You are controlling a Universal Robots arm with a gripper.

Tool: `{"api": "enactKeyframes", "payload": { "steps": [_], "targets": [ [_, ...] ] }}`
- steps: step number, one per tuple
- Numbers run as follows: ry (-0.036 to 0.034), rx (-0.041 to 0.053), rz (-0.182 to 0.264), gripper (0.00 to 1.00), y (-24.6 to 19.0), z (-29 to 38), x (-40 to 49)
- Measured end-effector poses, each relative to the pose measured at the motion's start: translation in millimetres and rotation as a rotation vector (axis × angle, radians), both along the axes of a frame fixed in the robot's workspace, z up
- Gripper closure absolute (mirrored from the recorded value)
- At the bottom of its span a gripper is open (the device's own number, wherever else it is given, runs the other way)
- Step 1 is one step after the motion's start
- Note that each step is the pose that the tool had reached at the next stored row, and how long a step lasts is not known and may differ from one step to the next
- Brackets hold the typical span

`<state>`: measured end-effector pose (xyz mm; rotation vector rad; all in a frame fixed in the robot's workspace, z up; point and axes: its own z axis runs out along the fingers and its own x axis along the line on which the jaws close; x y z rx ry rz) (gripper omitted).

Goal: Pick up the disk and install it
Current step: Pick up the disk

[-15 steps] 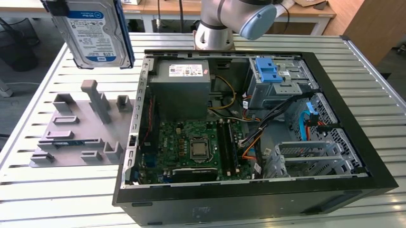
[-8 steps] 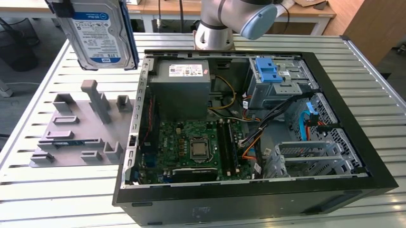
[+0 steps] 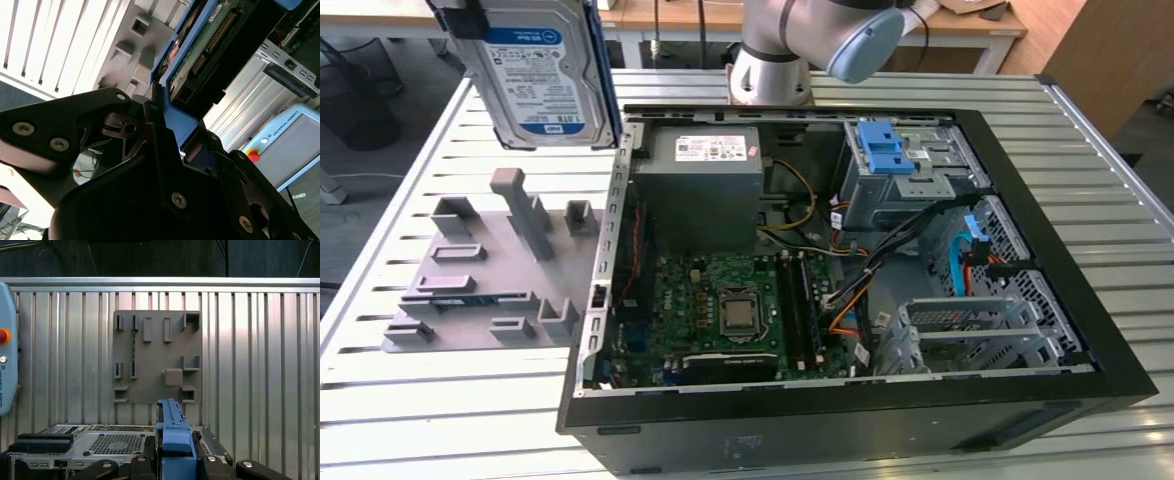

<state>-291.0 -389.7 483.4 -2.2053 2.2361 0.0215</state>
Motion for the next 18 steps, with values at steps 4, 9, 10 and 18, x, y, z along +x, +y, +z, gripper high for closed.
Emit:
{"api": "enactKeyframes", "payload": {
  "steps": [4, 9, 10, 18],
  "targets": [
    [0.0, 0.0, 0.0, 0.64, -1.8, 0.0, 5.0],
    [0.0, 0.0, 0.0, 0.64, -4.2, 0.0, 11.3],
    [0.0, 0.0, 0.0, 0.64, -4.7, 0.0, 12.5],
    [0.0, 0.0, 0.0, 0.64, -8.1, 0.0, 21.8]
  ]
}}
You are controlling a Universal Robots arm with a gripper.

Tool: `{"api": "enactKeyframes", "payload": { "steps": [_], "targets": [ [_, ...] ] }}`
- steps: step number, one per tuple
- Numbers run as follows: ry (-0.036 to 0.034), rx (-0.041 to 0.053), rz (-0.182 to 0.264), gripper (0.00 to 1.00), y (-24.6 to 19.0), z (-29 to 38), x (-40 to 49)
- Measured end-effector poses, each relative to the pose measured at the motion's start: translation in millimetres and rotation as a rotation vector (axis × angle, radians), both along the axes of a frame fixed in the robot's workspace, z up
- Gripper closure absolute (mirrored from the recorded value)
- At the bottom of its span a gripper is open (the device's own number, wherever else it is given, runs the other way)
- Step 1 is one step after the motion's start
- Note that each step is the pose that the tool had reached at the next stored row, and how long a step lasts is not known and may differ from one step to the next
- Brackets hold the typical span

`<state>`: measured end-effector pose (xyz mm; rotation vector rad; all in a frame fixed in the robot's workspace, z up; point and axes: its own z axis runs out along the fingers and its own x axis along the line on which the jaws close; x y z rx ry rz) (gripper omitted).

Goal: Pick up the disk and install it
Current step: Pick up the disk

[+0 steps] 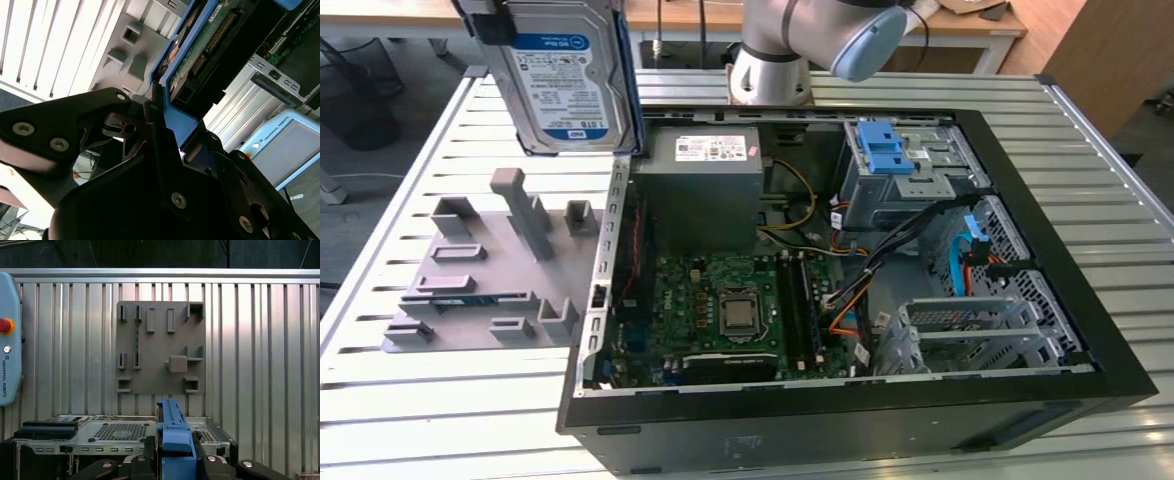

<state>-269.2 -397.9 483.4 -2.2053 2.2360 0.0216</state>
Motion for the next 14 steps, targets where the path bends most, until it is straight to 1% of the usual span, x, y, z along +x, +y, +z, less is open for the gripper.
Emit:
{"api": "enactKeyframes", "payload": {
  "steps": [14],
  "targets": [
    [0.0001, 0.0, 0.0, 0.64, -7.1, 0.0, 17.8]
  ]
}}
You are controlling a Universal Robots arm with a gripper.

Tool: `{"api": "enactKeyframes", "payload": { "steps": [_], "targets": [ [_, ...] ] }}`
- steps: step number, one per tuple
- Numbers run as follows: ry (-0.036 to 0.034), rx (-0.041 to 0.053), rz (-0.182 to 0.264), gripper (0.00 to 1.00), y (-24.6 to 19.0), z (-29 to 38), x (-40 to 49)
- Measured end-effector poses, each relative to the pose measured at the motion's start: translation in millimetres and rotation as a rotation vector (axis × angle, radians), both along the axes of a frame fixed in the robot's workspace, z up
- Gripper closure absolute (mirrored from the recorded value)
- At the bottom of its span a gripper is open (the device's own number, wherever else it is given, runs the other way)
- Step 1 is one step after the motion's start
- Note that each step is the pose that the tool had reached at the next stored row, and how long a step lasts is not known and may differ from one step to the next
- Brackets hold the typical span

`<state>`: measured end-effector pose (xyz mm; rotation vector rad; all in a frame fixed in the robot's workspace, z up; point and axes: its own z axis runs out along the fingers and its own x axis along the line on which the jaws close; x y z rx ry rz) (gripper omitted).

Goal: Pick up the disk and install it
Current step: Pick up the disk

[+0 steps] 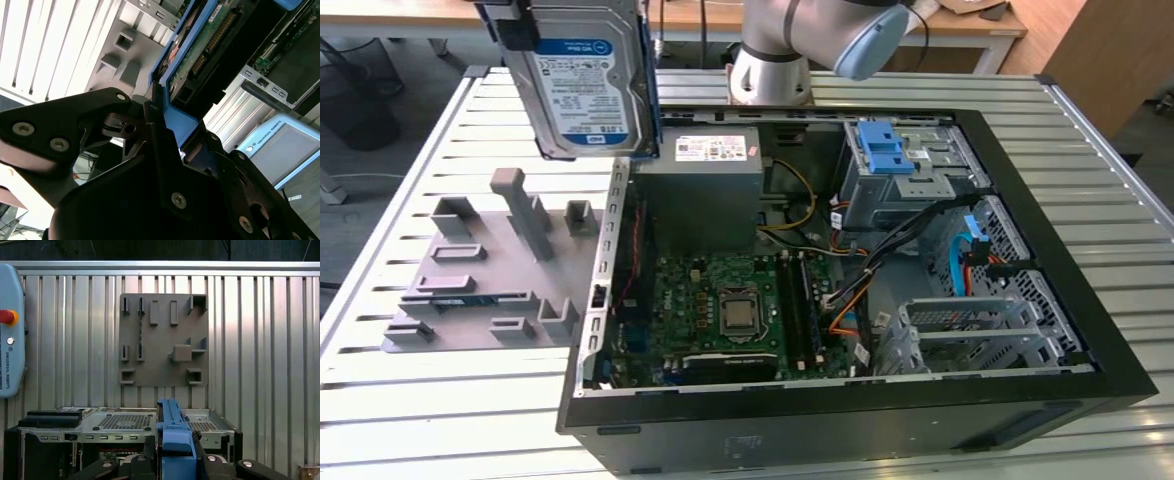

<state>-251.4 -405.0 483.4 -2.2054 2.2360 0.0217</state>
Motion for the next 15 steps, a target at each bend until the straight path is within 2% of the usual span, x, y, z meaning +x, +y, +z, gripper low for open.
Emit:
{"api": "enactKeyframes", "payload": {
  "steps": [15],
  "targets": [
    [0.0, 0.0, 0.0, 0.64, -7.4, 0.0, 19.5]
  ]
}}
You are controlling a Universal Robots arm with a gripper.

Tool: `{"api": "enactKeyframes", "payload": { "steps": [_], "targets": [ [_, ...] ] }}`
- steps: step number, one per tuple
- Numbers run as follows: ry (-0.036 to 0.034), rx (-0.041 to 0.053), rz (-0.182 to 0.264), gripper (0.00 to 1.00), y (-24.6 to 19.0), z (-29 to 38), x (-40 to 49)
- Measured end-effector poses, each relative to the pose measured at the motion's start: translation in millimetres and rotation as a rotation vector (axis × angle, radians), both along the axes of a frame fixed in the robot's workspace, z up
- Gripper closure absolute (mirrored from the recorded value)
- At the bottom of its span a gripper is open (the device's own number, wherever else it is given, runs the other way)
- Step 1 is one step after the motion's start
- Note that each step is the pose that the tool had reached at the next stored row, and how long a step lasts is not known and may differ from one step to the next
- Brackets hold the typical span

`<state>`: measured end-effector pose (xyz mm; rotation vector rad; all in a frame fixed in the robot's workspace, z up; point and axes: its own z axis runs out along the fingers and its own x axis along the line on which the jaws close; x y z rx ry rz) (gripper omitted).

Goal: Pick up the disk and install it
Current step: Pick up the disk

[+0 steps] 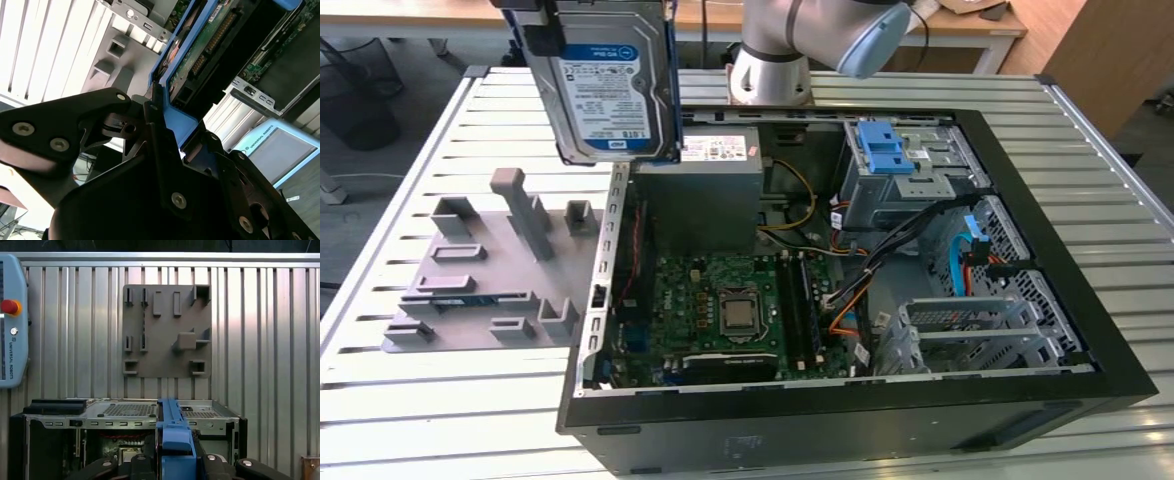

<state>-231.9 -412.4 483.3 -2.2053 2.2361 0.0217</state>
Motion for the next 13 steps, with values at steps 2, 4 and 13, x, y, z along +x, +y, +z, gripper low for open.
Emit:
{"api": "enactKeyframes", "payload": {
  "steps": [2, 4, 13],
  "targets": [
    [0.0001, 0.0, 0.0, 0.64, -0.9, 0.0, 2.7],
    [0.0001, 0.0, 0.0, 0.64, -1.8, 0.0, 5.3],
    [0.0001, 0.0, 0.0, 0.64, -4.8, 0.0, 13.8]
  ]
}}
